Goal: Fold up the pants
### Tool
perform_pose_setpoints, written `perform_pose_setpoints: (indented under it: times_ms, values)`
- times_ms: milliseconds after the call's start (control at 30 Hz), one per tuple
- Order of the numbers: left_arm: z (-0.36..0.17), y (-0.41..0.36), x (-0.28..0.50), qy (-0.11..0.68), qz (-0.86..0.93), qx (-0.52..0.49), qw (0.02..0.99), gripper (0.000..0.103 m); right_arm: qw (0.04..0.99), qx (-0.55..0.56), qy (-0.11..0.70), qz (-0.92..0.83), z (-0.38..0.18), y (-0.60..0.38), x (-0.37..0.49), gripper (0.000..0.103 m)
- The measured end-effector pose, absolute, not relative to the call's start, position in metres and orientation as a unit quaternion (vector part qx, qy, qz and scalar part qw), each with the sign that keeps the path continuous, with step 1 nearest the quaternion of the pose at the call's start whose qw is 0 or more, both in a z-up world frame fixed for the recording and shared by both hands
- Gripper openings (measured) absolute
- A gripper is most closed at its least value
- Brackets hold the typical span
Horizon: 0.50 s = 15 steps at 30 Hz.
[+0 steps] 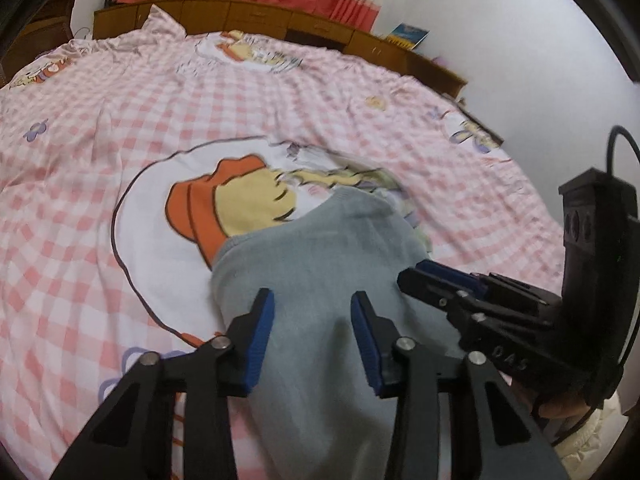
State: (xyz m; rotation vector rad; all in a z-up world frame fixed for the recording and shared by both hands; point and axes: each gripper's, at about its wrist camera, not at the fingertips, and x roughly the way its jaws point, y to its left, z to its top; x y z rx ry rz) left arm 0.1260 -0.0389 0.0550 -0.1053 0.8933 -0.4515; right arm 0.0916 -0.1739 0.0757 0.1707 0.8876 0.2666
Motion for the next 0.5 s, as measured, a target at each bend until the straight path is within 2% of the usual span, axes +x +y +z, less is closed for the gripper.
perform_pose_setpoints:
  times_ms: [67, 333, 500]
  values:
    - [0.049, -0.038, 0.127, 0.436, -0.210, -0.052, 0.874, 0.031, 0.883, 0.069, 0.448, 0.122, 0.061, -0.170, 0.097, 0.025]
    - [0.075, -0.026, 0.075, 0.424, -0.226, -0.065, 0.875, 0.035, 0.887, 0.075, 0.436, 0.135, 0.066, -0.170, 0.074, 0.025]
    - [0.072, -0.025, 0.038, 0.429, -0.215, -0.054, 0.876, 0.035, 0.883, 0.076, 0.435, 0.157, 0.060, -0.160, 0.043, 0.025]
